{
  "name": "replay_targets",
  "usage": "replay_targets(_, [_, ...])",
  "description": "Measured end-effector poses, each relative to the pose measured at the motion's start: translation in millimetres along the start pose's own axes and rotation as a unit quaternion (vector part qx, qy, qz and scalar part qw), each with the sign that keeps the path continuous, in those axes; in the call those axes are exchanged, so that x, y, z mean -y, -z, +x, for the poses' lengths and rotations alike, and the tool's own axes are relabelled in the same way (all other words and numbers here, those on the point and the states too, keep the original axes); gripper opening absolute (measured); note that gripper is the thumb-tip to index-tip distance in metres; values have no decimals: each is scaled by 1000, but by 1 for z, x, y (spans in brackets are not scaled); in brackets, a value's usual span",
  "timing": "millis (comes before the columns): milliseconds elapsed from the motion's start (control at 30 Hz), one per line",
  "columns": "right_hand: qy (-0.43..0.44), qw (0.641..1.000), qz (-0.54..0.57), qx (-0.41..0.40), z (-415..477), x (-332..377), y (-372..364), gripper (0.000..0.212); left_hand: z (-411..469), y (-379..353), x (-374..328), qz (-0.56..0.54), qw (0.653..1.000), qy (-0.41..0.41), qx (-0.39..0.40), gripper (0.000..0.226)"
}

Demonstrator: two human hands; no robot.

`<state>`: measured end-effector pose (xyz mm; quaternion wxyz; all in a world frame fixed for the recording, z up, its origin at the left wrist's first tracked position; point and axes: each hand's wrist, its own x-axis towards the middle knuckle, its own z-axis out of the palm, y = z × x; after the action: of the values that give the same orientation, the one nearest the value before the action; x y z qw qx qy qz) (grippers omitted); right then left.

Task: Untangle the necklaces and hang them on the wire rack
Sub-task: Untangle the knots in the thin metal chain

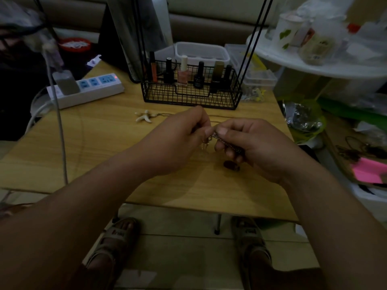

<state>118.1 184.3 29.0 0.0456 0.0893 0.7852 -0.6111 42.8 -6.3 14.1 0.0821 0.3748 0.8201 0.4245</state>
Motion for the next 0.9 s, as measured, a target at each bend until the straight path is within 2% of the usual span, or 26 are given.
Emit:
replay_targets(167, [-17,1000,11,12,0,0,-1,10,0,-1,3,42,998,-43,-17,8])
replay_targets(267, [-29,998,39,28,0,-1,-3,14,1,-1,3,44,996,-69,-21,7])
replay_targets(400, [-12,1000,22,10,1,-2,-5,11,2,0,3,45,994,-86,-53,5])
replay_targets(533, [6,999,11,-51,2,1,-8,12,1,-3,3,42,996,-33,-69,9])
replay_targets(633, [23,994,-57,-87,3,0,-12,10,3,-5,3,15,999,6,-51,15])
replay_targets(900, [55,987,-112,-99,0,1,-16,4,6,-3,5,-32,998,39,-34,10])
